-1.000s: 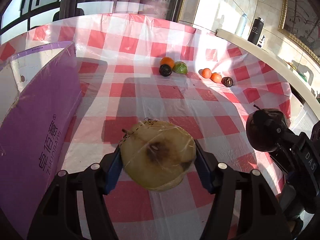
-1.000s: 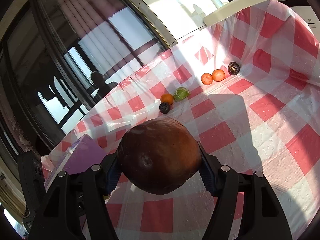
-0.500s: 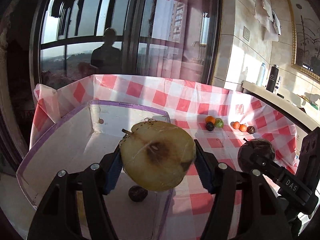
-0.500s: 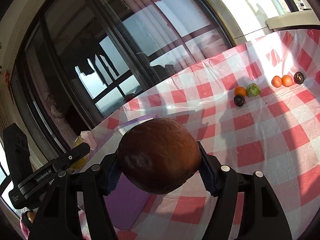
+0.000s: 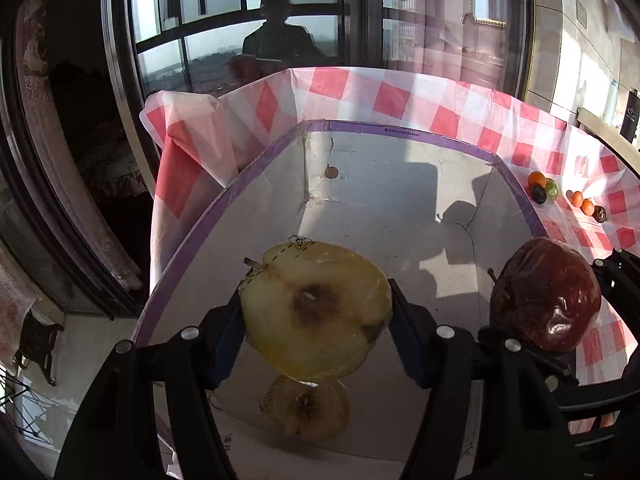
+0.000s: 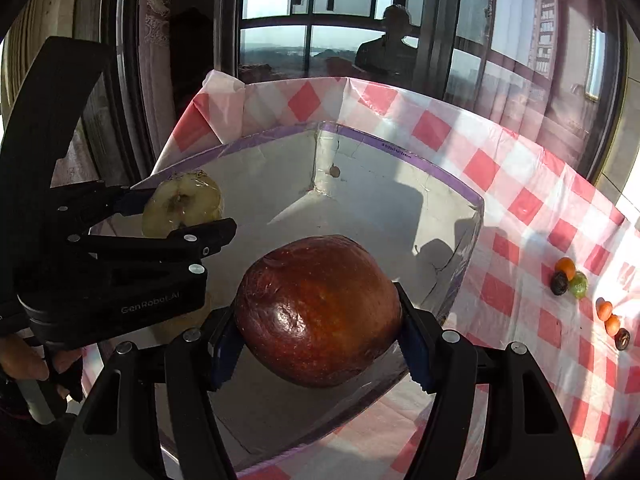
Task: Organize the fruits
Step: 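Open both tools over the bin to drop both fruits, then withdraw, then grasp the dark round fruit beside the tangerines with the right tool, then lift the dark fruit with the right tool while the left tool grasps the dark fruit by the orange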
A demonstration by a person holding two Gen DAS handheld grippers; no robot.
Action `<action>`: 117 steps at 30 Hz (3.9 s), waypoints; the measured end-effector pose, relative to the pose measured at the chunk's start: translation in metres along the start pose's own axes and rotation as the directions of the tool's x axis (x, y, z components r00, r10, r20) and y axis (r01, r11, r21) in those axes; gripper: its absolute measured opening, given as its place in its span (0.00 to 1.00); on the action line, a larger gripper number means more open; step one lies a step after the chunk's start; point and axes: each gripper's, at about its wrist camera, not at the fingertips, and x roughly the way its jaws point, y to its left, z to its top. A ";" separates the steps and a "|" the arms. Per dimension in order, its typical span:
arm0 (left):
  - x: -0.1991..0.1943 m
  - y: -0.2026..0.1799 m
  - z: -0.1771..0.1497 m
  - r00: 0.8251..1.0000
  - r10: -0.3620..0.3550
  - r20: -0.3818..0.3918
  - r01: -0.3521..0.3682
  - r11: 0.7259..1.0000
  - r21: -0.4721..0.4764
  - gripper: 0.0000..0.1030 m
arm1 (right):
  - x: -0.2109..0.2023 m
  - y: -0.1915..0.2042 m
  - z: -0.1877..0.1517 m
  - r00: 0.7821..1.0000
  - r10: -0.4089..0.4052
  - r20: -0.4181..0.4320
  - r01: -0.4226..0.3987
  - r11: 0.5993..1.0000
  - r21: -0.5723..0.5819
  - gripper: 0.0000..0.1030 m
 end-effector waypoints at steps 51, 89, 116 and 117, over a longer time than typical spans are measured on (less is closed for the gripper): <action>0.087 -0.305 0.002 0.874 -0.486 0.006 0.486 0.874 -0.014 0.98 | -0.095 -0.270 -0.246 0.919 -0.330 0.215 0.005 0.555 0.832 0.84; 0.129 -0.293 0.017 0.836 -0.547 0.041 0.542 0.813 -0.214 0.98 | 0.042 -0.528 -0.174 0.795 -0.473 -0.381 0.567 0.356 0.743 0.33; 0.199 -0.372 0.091 0.902 -0.422 -0.095 0.414 0.905 -0.097 0.98 | -0.041 -0.388 -0.210 0.892 -0.430 0.136 0.105 0.492 0.864 0.34; 0.206 -0.380 0.098 0.912 -0.398 -0.098 0.391 0.916 -0.085 0.98 | -0.041 -0.388 -0.210 0.893 -0.429 0.138 0.104 0.494 0.863 0.34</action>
